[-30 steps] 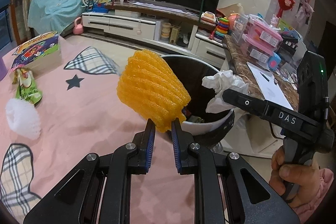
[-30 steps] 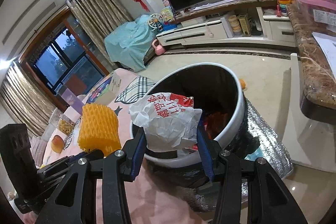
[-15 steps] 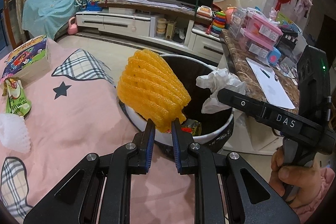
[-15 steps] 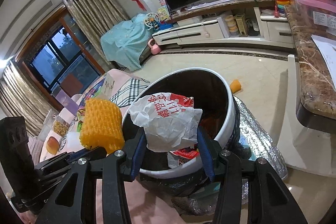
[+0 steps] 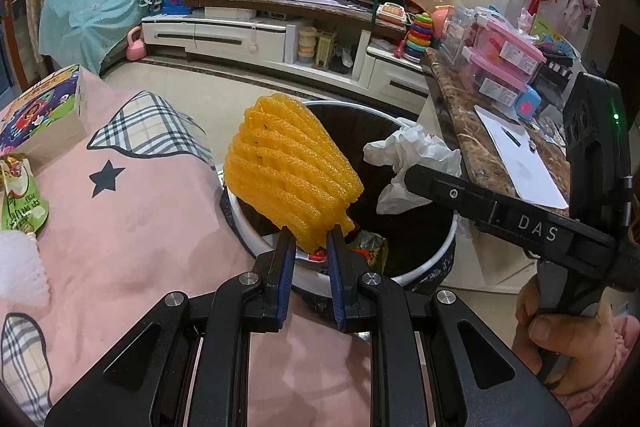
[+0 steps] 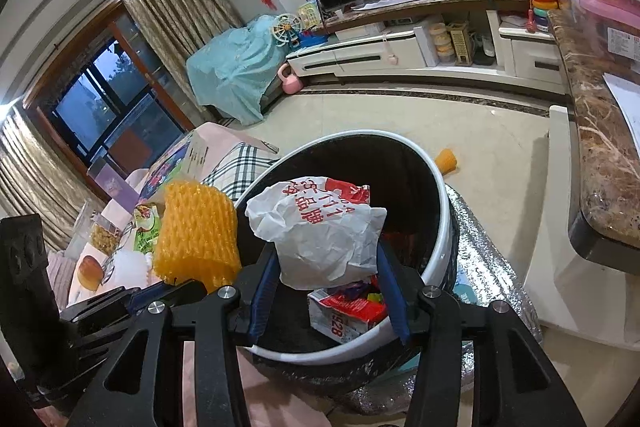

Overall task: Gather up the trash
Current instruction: 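Carry the orange foam net and white wrapper over the bin, then open both tools to drop the foam net and white wrapper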

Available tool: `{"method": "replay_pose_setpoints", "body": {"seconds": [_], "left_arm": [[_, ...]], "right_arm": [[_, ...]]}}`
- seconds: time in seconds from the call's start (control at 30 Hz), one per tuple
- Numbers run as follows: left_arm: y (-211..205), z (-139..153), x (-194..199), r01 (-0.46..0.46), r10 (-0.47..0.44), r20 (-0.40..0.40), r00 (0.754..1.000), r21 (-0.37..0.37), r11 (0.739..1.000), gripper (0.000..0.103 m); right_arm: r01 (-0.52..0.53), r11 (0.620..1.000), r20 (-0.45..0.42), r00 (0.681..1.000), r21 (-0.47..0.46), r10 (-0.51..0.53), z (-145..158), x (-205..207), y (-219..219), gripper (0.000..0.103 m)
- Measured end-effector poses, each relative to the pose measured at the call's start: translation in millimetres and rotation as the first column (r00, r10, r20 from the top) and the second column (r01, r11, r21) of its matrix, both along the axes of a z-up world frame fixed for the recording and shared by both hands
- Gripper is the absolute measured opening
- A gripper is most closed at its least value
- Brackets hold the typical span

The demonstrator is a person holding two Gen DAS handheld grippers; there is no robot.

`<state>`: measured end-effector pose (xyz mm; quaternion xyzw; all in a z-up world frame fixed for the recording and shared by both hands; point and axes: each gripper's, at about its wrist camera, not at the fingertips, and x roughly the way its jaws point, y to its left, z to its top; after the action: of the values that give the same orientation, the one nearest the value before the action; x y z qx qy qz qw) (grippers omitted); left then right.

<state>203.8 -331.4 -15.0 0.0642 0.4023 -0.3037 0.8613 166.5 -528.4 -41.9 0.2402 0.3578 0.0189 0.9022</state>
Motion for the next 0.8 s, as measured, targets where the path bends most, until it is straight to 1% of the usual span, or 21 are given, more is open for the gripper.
{"method": "replay_pose_setpoints", "body": {"seconds": [0.17, 0.33, 0.43, 0.47, 0.5, 0.53, 0.57, 0.63, 0.77, 0.8], "left_arm": [[-4.1, -0.9, 4.5, 0.004, -0.004, -0.006, 1.0, 0.008, 1.0, 0.015], [-5.1, -3.8, 6.9, -0.005, 0.006, -0.018, 1.0, 0.018, 1.0, 0.019], [-2.7, -4.1, 8.8, -0.017, 0.017, -0.024, 1.0, 0.019, 1.0, 0.03], [-0.9, -3.8, 8.7, -0.023, 0.024, -0.021, 0.999, 0.016, 1.0, 0.035], [0.3, -3.6, 8.8, -0.028, 0.028, -0.019, 0.999, 0.013, 1.0, 0.04], [1.8, -3.3, 8.6, -0.032, 0.032, -0.019, 0.999, 0.009, 0.999, 0.041], [3.7, -2.8, 7.9, -0.036, 0.036, -0.018, 0.999, 0.005, 0.999, 0.042], [6.7, -2.2, 7.2, -0.044, 0.044, -0.016, 0.999, 0.002, 0.999, 0.044], [17.5, -1.6, 2.1, -0.066, 0.066, -0.008, 0.998, -0.005, 0.998, 0.053], [21.9, -1.9, 0.2, -0.075, 0.075, -0.007, 0.997, -0.008, 0.997, 0.054]], "right_arm": [[0.002, 1.0, -0.012, 1.0, 0.003, -0.002, -1.2, 3.4, -2.0, 0.051], [-0.004, 1.0, -0.018, 1.0, 0.006, 0.004, -0.4, 6.6, -2.3, 0.052], [0.0, 1.0, -0.024, 1.0, 0.011, 0.0, -0.9, 6.9, -2.3, 0.058], [0.005, 1.0, -0.027, 1.0, 0.014, -0.005, -1.0, 6.8, -2.7, 0.058], [0.01, 1.0, -0.028, 1.0, 0.015, -0.01, -0.9, 6.6, -3.2, 0.062], [0.015, 1.0, -0.029, 0.999, 0.016, -0.015, -0.8, 6.8, -3.4, 0.068], [0.019, 1.0, -0.027, 0.999, 0.018, -0.018, -0.5, 6.0, -3.6, 0.07], [0.022, 1.0, -0.022, 1.0, 0.018, -0.022, 0.6, 4.1, -3.3, 0.071], [0.02, 1.0, -0.008, 1.0, 0.023, -0.02, 4.0, -0.1, -0.2, 0.071], [0.019, 1.0, -0.003, 1.0, 0.024, -0.019, 5.0, -2.0, 1.7, 0.073]]}}
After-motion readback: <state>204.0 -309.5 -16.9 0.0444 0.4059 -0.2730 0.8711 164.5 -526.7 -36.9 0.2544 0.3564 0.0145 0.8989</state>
